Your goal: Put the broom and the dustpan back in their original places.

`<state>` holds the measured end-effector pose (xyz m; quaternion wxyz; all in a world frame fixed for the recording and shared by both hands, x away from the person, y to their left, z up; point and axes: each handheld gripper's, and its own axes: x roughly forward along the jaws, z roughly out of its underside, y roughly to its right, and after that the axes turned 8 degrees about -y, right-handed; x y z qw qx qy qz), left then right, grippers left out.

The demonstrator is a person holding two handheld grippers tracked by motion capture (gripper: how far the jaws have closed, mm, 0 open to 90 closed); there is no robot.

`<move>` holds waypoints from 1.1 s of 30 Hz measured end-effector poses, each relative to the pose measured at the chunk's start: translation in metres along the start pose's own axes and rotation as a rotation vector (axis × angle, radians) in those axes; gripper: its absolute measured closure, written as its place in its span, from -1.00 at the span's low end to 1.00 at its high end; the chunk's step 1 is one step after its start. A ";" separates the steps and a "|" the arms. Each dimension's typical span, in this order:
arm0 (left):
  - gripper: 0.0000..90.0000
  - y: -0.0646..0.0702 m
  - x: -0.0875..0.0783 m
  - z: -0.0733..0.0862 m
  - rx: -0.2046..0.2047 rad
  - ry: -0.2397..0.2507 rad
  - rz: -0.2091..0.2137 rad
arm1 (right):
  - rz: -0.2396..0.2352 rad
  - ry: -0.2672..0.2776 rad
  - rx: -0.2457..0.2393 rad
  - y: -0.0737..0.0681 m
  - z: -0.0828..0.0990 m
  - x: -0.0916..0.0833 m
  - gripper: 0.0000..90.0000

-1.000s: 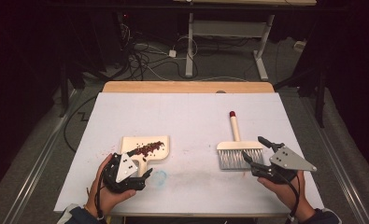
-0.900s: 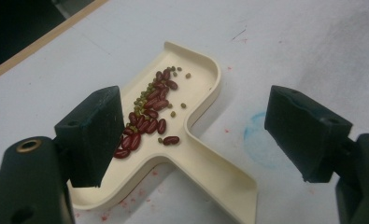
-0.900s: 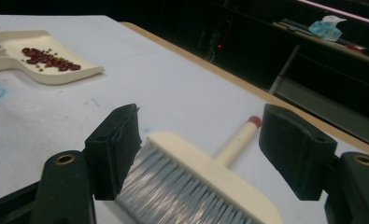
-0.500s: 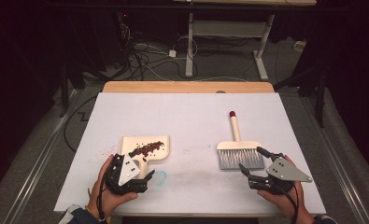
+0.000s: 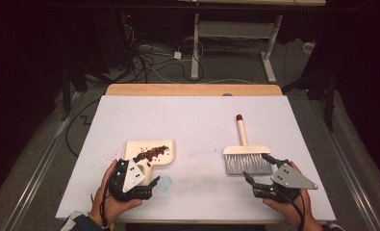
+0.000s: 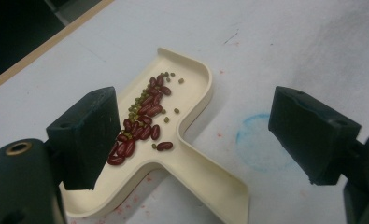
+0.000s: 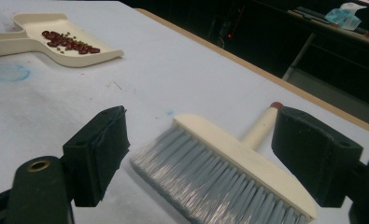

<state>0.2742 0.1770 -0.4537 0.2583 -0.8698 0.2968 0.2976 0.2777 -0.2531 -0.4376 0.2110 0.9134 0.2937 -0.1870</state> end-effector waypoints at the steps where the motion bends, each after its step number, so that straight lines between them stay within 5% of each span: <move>1: -0.64 0.000 0.000 0.000 0.002 -0.002 0.000 | 0.000 0.002 0.000 0.001 0.000 0.000 -0.57; 33: -0.63 0.001 0.003 -0.003 0.007 -0.011 -0.017 | 0.046 -0.035 -0.015 0.002 0.000 0.003 -0.55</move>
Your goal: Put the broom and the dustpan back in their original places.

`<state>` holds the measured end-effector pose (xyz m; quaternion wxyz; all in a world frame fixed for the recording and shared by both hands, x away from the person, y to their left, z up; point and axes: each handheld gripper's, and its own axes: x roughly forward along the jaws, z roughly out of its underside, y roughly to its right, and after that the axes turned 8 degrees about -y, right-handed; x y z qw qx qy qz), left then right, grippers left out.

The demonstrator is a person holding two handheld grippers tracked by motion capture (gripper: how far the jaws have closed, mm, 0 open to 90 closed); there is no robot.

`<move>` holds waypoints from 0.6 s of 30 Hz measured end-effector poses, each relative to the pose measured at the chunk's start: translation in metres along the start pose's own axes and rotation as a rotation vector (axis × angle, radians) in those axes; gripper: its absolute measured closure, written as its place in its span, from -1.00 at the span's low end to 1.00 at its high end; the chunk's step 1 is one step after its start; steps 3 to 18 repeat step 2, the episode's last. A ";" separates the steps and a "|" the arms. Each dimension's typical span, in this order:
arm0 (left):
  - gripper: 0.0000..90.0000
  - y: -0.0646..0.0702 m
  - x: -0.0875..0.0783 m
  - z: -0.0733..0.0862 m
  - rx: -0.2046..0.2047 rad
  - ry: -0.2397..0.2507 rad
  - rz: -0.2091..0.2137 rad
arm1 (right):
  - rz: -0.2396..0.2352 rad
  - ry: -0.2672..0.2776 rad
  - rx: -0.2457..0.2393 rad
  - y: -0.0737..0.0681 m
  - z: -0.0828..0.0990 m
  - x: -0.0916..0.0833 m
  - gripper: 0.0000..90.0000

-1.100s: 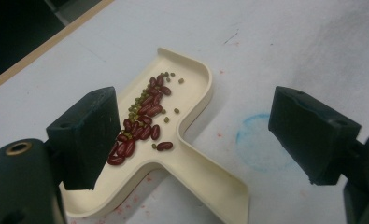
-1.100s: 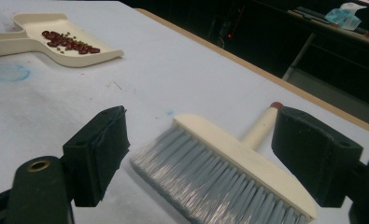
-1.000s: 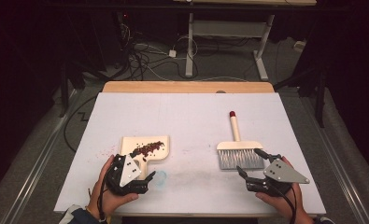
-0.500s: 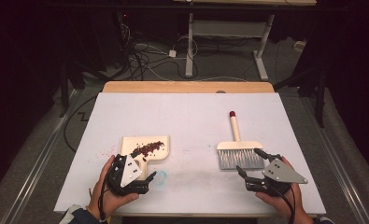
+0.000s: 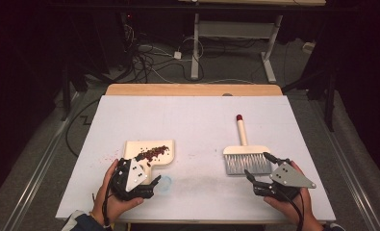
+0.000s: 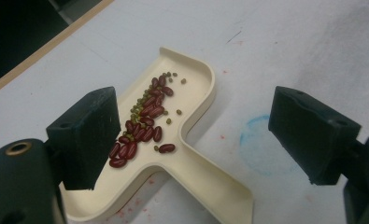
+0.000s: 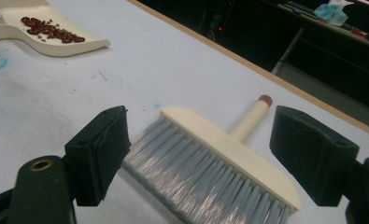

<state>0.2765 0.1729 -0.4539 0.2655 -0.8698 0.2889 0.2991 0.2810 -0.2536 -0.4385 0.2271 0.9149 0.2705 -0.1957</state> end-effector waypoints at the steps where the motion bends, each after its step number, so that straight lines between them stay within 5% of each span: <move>1: -0.64 0.000 0.000 0.000 0.000 0.001 0.000 | -0.003 0.001 0.002 0.000 0.000 0.000 -0.55; 18: -0.64 0.000 0.000 0.000 0.000 0.002 0.000 | -0.008 0.004 0.005 0.000 0.000 0.000 -0.55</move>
